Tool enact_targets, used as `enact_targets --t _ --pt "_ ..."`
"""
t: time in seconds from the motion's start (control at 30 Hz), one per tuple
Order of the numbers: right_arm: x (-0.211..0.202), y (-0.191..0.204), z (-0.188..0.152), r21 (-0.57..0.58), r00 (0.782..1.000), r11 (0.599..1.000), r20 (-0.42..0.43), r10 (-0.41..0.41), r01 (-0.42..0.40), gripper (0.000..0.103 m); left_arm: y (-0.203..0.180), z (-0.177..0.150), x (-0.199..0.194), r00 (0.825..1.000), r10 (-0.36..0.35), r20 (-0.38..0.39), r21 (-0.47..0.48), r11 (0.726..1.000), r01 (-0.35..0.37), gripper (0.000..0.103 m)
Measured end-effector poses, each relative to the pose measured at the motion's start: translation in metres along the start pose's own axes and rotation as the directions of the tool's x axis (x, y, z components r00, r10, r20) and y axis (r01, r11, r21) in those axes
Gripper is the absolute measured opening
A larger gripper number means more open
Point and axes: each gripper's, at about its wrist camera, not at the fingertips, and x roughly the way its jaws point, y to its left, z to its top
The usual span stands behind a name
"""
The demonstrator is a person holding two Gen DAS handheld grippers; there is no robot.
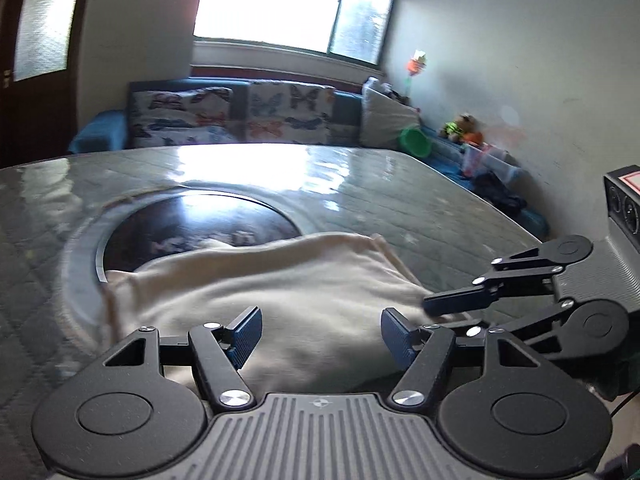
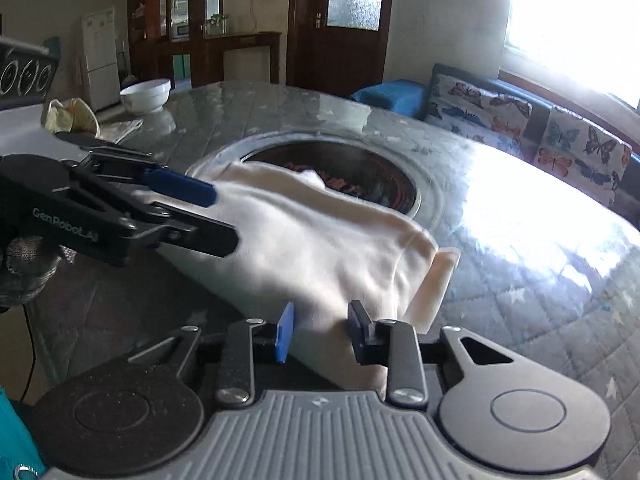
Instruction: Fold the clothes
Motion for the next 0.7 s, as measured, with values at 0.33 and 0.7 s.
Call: enact_targets --t 0.33,0.7 --pt "0.001 -0.005 -0.011 0.031 1.0 0.999 0.001 0.024 -0.024 0.028 -0.004 -0.015 0.014 0.999 -0.011 -0.051 0.035 0.999 0.013 0.054" --pt "0.01 -0.009 0.009 0.074 0.999 0.997 0.043 0.022 -0.026 0.024 0.009 -0.014 -0.001 1.0 0.018 -0.025 -0.008 1.0 -0.019 0.054"
